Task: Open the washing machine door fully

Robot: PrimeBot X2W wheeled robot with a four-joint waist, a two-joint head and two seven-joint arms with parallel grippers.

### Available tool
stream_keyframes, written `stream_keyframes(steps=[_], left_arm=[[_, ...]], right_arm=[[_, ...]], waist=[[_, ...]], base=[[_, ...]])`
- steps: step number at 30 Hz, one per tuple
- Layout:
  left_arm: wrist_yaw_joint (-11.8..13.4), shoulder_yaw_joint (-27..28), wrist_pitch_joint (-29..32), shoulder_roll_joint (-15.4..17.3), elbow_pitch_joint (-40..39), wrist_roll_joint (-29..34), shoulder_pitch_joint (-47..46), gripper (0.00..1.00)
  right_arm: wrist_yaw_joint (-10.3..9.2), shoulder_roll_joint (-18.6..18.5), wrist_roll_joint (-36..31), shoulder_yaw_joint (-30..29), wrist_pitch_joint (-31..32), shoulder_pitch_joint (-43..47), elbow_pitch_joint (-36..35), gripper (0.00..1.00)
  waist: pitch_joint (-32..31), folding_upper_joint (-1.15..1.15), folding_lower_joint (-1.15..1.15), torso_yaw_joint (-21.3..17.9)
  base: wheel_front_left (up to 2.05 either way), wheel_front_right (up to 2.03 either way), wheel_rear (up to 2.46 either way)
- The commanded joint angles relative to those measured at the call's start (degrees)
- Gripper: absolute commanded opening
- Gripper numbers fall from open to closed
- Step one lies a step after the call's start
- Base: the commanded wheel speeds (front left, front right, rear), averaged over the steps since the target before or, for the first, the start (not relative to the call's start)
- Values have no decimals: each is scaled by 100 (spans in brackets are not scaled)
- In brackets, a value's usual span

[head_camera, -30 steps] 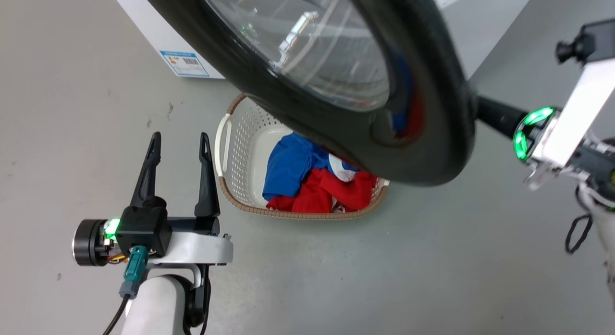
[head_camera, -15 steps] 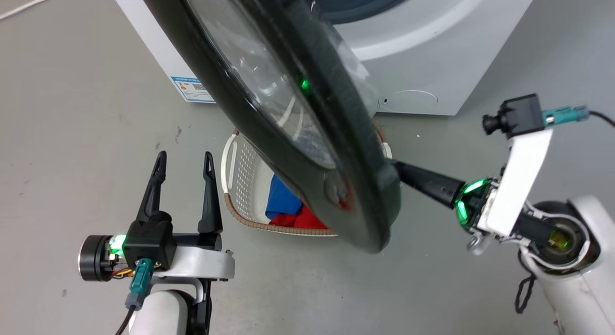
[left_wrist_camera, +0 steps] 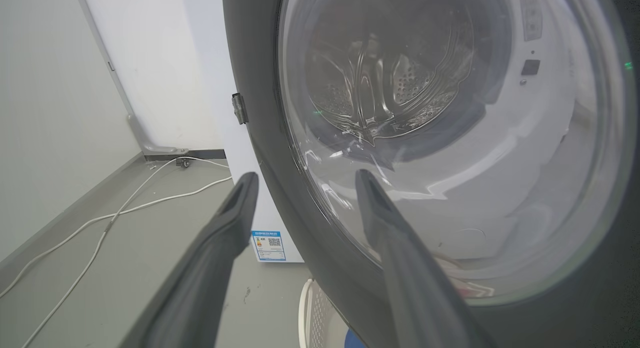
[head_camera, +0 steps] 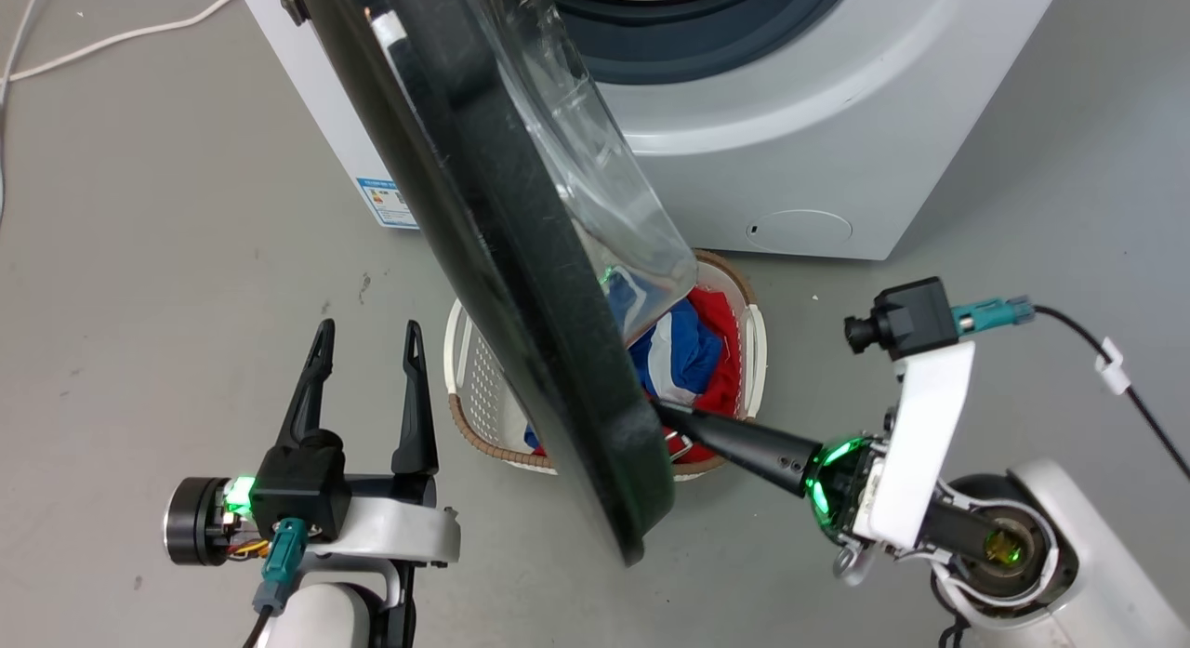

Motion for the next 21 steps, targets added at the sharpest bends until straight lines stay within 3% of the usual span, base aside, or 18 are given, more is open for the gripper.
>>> stream_keyframes(steps=[1, 10, 17, 18, 20, 21], left_arm=[[36, -12, -16, -6, 6, -5, 86, 100], [11, -13, -16, -6, 74, 3, 273, 100], [28, 40, -16, -6, 111, 16, 587, 100], [30, 48, -16, -7, 113, 13, 634, 100], [33, 61, -16, -7, 115, 5, 726, 100], [22, 70, -16, -6, 121, 4, 766, 100]], right_arm=[[16, 84, 34, 93, -22, 147, -46, 0], [16, 180, 132, 151, -189, 587, 17, 0], [16, 122, -71, -182, -837, 1021, 118, 0], [16, 130, -95, -236, -977, 1090, 131, 18], [16, 162, -143, -382, -1274, 1212, 132, 44], [16, 180, -167, -476, -1453, 1268, 118, 86]], waist=[[-56, 0, 1, 6], [-420, 0, 1, 57], [-822, 0, 1, 16], [-875, 0, 1, 2], [-977, 0, 1, -20], [-1027, 0, 1, -26]], base=[[0, 0, 0], [0, 0, 0], [0, 0, 0], [0, 0, 0], [0, 0, 0], [0, 0, 0]])
